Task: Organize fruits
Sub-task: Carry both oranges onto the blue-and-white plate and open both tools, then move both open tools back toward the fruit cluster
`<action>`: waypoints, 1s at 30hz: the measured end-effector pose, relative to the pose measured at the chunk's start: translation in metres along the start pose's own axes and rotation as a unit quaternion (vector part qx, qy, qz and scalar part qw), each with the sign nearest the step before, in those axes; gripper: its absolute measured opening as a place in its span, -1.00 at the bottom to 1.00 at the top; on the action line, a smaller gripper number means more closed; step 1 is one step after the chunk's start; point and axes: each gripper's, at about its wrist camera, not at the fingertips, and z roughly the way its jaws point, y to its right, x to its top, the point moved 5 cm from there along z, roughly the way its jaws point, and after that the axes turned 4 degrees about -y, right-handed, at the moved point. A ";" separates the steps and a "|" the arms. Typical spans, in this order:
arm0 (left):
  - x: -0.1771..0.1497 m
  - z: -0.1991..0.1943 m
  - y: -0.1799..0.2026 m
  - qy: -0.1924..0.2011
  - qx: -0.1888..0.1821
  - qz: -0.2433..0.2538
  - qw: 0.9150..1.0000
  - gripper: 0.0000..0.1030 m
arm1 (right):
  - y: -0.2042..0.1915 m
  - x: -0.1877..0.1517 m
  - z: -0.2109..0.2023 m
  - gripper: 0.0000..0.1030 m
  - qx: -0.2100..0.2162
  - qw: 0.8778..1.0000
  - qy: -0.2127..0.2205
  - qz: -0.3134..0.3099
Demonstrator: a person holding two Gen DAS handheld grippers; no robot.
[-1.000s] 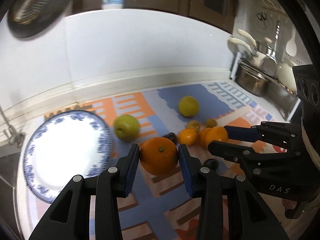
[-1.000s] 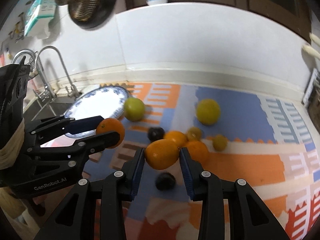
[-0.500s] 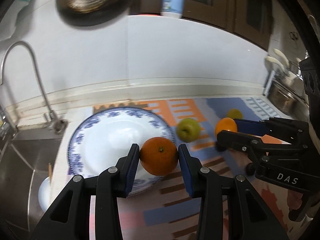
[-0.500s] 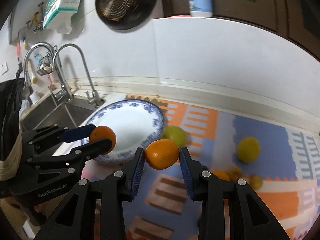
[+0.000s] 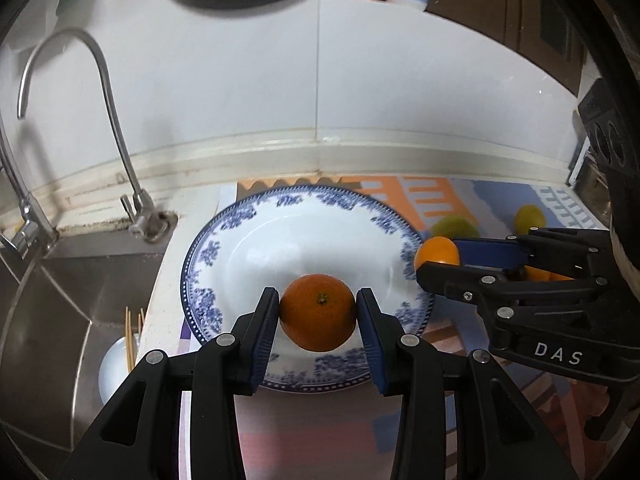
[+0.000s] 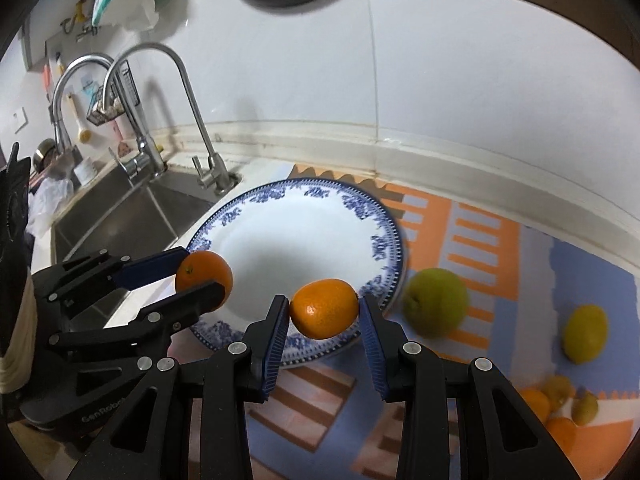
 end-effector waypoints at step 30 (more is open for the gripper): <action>0.000 0.005 -0.014 -0.017 0.033 -0.001 0.999 0.19 | 0.001 -0.004 0.017 -0.18 -0.004 1.000 -0.018 0.022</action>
